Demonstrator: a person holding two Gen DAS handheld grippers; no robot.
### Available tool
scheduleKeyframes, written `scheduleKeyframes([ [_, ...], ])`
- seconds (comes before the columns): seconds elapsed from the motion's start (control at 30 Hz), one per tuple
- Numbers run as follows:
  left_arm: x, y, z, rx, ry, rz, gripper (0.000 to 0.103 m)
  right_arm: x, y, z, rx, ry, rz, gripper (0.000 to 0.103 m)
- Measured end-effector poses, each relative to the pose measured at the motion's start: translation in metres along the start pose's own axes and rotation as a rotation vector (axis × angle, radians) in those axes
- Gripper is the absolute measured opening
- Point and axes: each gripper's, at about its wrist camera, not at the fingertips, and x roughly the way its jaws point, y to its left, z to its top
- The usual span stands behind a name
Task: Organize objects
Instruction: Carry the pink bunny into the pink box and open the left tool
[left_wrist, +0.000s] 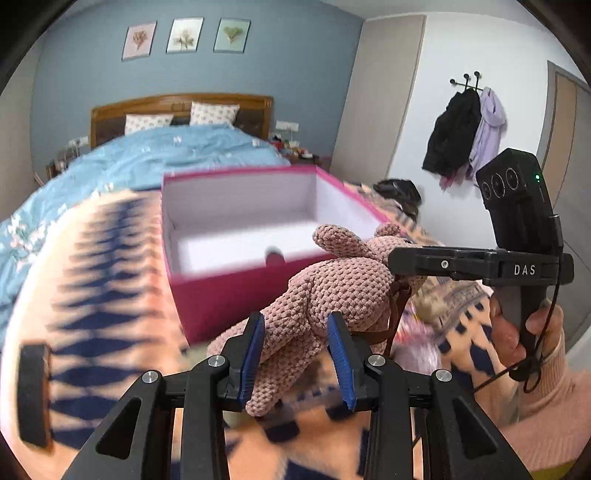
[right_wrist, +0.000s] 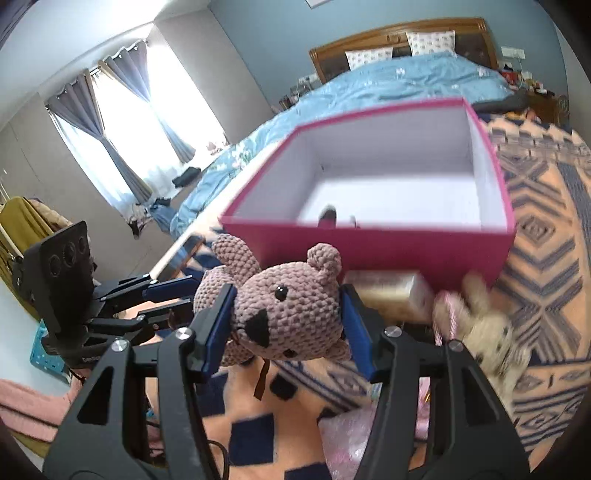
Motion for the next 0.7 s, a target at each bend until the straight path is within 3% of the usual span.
scheduleKeyframes([
  [0.17,0.003,0.007,0.045,0.037,-0.047,0.05,0.035,-0.004,-0.004,0.037,0.001,-0.056,0.013,0.059],
  [0.33,0.021,0.02,0.077,0.048,-0.041,0.095,0.034,0.01,-0.018,0.074,0.029,-0.079,0.012,0.059],
  [0.7,0.09,0.052,0.093,-0.005,0.069,0.087,0.034,0.086,-0.054,0.099,0.096,0.036,-0.042,0.059],
])
